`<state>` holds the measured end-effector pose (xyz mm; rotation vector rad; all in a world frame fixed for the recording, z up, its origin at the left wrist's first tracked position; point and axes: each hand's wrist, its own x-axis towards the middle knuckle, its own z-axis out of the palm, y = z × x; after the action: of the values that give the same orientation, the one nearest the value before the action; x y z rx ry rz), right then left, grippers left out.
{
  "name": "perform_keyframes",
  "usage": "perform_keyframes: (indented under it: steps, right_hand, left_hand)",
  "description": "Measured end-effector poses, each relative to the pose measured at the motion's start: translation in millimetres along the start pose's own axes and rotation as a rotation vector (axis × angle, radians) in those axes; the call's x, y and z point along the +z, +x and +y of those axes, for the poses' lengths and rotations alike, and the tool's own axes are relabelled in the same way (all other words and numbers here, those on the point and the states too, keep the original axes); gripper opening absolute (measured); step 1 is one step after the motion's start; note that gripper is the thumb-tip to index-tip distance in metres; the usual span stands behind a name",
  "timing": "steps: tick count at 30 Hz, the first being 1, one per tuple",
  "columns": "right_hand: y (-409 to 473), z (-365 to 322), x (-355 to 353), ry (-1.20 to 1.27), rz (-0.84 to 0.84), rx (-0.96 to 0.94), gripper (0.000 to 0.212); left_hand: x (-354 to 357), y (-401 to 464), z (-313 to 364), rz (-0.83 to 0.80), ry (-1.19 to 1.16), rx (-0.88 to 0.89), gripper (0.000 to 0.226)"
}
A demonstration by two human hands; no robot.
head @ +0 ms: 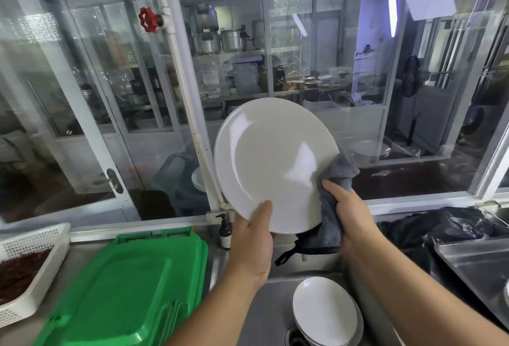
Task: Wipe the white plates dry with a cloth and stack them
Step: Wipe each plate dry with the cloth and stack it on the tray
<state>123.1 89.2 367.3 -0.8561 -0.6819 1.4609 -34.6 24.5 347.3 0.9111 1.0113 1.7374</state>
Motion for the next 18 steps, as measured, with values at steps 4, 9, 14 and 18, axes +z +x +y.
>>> perform_keyframes:
  steps: [4,9,14,18]
  right_hand:
    - [17,-20,-8,-0.128,0.015,-0.037,0.016]
    - [33,-43,-20,-0.276,-0.034,-0.104,0.012]
    - [39,-62,-22,-0.398,-0.144,-0.109,0.005]
    - [42,-68,-15,-0.446,-0.106,-0.181,0.004]
  left_hand:
    - [-21,25,26,-0.071,-0.009,-0.093,0.046]
    - [-44,70,75,-0.076,0.240,-0.246,0.033]
    - [-45,98,99,-0.231,0.410,-0.326,0.038]
    - [-39,107,90,-0.160,0.494,-0.234,0.025]
